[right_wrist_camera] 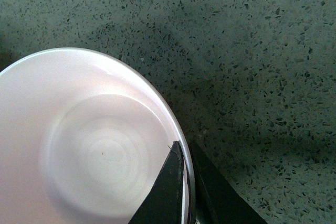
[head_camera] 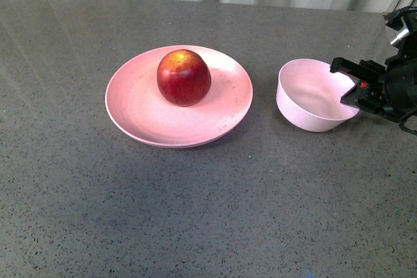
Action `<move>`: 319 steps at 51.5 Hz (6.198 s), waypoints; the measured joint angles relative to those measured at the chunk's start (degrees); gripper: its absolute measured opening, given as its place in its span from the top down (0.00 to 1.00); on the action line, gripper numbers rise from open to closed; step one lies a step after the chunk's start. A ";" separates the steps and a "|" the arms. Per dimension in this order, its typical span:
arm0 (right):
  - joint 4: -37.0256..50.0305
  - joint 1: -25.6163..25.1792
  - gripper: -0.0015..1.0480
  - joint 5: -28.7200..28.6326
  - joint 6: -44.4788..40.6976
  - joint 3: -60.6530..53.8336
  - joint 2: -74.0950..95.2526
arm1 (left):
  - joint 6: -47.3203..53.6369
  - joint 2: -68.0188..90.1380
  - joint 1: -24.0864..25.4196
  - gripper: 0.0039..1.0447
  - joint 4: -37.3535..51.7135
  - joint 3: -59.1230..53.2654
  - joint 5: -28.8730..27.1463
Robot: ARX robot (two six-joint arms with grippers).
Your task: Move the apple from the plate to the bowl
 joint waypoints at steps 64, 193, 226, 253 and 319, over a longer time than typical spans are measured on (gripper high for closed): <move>9.70 -4.42 0.09 -4.76 -4.68 -13.18 -23.28 | 0.00 0.00 0.00 0.08 0.00 0.00 0.00; -16.70 -6.25 0.54 4.90 -21.70 -50.86 -112.30 | -1.88 2.67 2.38 0.08 -5.29 1.95 9.09; -16.70 -6.23 0.09 4.85 -21.70 -50.86 -112.34 | -9.25 81.00 -15.61 0.08 31.21 25.83 14.29; -16.70 -6.23 0.09 4.83 -21.70 -50.86 -112.34 | -7.30 102.07 -21.09 0.08 32.68 41.79 12.33; -16.70 -6.25 0.09 4.83 -21.70 -50.86 -112.34 | -6.16 122.90 -23.26 0.08 23.10 63.76 8.52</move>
